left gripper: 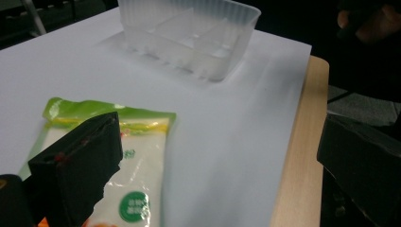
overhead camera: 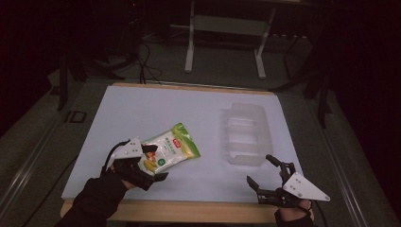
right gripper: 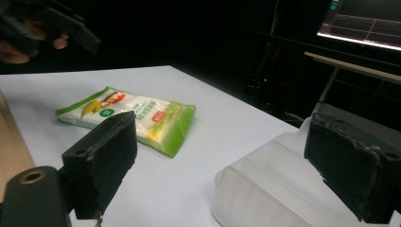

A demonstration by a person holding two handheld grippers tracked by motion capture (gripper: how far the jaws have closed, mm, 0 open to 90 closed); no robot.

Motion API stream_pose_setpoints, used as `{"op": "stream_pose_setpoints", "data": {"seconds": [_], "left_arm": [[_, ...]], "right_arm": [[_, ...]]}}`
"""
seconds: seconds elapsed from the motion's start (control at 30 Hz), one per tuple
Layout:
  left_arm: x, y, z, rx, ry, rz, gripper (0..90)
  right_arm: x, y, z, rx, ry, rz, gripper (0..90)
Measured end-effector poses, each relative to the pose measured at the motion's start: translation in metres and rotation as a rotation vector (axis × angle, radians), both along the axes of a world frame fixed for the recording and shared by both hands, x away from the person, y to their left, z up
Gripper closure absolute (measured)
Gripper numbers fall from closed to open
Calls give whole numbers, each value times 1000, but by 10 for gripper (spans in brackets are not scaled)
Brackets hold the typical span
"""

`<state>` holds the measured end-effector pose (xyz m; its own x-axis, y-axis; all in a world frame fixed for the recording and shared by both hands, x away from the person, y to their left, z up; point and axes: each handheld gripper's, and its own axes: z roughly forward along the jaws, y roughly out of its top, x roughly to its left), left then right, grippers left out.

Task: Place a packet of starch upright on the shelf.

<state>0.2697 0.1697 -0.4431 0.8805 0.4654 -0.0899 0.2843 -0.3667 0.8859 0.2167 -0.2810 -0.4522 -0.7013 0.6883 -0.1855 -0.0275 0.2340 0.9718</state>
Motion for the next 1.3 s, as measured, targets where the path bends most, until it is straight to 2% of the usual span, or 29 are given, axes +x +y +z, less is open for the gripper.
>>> {"op": "stream_pose_setpoints", "data": {"seconds": [0.07,0.1,0.27,0.4,0.47,0.6,0.7,0.77,0.83,0.87,0.9,0.97,1.0,1.07,1.17,1.23,1.3], "left_arm": [[4,0,2,4,-1,5,14],[13,-2,7,12,-5,12,14],[32,-6,16,22,-13,20,14],[47,-11,21,25,-18,28,14],[53,-14,20,44,-19,37,14],[72,-20,15,70,6,49,13],[88,-23,10,91,10,71,14],[97,-23,5,103,-3,92,14],[110,-21,-2,112,16,119,14],[115,-20,-4,106,30,123,23],[120,-20,-6,104,38,127,24],[128,-19,-8,116,46,133,39],[132,-20,-10,122,52,143,39],[139,-20,-14,119,81,152,39],[148,-23,-20,142,86,155,39],[153,-24,-25,130,116,148,41],[158,-27,-31,150,113,172,41]], "right_arm": [[0,0,0,-2,-2,3,101],[0,1,0,-1,-4,5,101],[-1,4,0,-15,30,22,101],[1,4,0,-2,66,33,101],[1,3,-1,9,80,34,101],[-2,5,3,19,68,41,101],[-2,6,3,5,69,43,101],[-2,7,2,9,74,21,101],[-1,7,2,25,102,46,100],[-2,7,3,32,87,36,100],[-2,7,3,37,96,45,100],[-3,8,4,47,84,39,93],[-4,8,5,49,84,53,93],[-5,8,5,38,71,46,93],[-6,9,5,31,72,37,94],[-5,9,5,22,76,36,94],[-4,9,3,16,89,32,94]]}}
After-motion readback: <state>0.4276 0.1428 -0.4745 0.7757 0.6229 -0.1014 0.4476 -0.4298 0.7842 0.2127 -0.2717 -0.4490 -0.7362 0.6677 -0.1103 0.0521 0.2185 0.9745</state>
